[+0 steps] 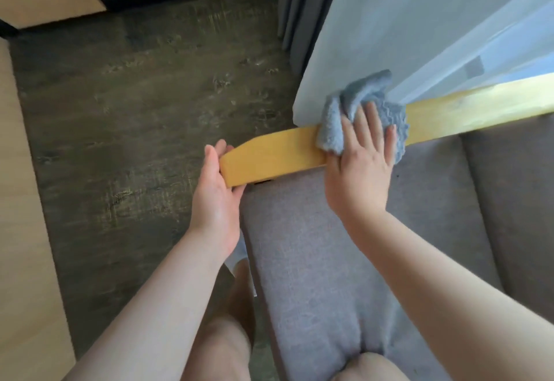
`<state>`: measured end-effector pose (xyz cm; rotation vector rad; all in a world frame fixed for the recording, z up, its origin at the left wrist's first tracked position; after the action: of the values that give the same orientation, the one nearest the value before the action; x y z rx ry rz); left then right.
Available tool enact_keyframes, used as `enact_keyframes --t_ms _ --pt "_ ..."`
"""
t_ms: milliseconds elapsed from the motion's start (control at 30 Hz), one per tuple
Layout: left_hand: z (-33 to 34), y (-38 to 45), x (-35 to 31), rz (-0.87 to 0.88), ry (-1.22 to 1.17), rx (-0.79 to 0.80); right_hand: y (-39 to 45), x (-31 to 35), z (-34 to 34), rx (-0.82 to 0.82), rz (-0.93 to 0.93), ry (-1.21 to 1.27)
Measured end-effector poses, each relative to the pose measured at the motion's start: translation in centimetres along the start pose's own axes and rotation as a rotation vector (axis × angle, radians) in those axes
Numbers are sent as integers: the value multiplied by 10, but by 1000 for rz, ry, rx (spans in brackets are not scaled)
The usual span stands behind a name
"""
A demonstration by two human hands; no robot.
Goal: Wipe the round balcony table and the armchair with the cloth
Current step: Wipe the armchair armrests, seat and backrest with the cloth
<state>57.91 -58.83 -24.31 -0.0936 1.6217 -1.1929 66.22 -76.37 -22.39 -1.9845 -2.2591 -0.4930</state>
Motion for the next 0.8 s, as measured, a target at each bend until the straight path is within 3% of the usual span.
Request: enact_keyframes --t_ms 67,167,200,333,367,433,500,533,633,667,800 --pt "0 1 -1 63 73 -58 -21 26 2 61 -125 37" --pt "1 0 -3 240 256 -126 -28 69 12 160 -564 174" --pt "4 -1 -4 327 375 -123 -16 63 12 139 -557 164" --pt "15 -8 -4 639 828 -161 -10 -12 -4 -20 -4 38" --pt "20 -10 -4 711 928 -203 -20 -9 -6 -7 -18 39" --pt "27 -10 -2 838 1108 -298 -36 18 0 112 -287 137" --pt "37 -12 0 920 1246 -298 -21 22 4 129 -507 185" --pt "45 -13 2 950 1311 -252 -5 8 2 105 -470 155" --pt "79 -18 8 1045 1452 -16 15 -59 -13 -20 20 52" --pt "91 -20 9 1087 1469 54 7 -64 -17 -40 79 33" --pt "132 -15 11 1185 1407 184 0 -34 -10 107 -287 160"
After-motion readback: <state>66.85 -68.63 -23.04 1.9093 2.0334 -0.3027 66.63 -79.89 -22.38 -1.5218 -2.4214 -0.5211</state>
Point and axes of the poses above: each hand's wrist, its own y-axis towards the middle knuckle, its own z-axis out of the palm, x = y × z, the point moved 6 cm from there along y, towards the middle knuckle, and after that the axes turned 12 degrees about -x, right-handed, at the moved point
